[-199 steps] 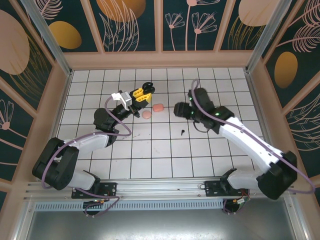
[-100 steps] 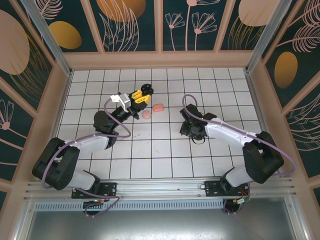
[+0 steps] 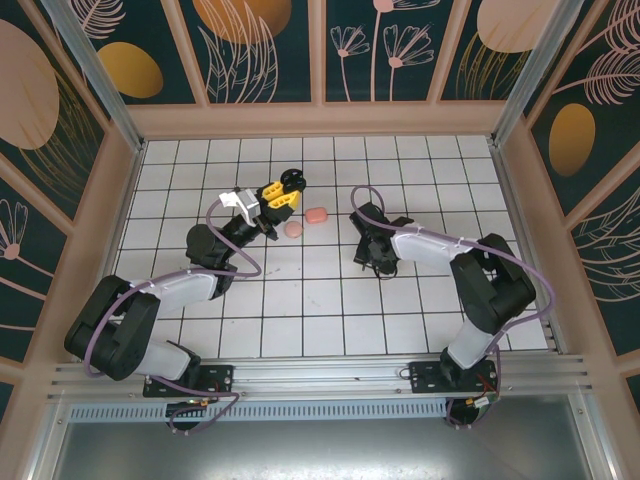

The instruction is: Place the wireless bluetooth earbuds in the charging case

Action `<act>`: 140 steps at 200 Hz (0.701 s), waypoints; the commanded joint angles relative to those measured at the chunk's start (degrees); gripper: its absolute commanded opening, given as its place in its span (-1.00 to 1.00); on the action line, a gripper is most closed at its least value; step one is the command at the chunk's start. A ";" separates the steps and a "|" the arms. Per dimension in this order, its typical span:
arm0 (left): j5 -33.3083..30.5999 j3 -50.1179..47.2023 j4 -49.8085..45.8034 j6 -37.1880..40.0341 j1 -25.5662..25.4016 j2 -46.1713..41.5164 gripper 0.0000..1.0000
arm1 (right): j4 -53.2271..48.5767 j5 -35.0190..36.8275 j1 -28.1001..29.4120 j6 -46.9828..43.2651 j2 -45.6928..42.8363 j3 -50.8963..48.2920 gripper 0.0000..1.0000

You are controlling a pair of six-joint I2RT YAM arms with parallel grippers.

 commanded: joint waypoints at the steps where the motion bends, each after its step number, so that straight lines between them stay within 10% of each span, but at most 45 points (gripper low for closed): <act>1: 0.53 -0.17 3.69 -0.29 -0.20 -0.16 -1.00 | 1.31 0.13 -0.26 -1.32 1.15 1.92 -0.08; 140: 0.30 0.27 4.48 -0.28 -0.21 1.39 -1.00 | 3.07 -0.97 0.59 -3.66 4.74 2.20 -0.27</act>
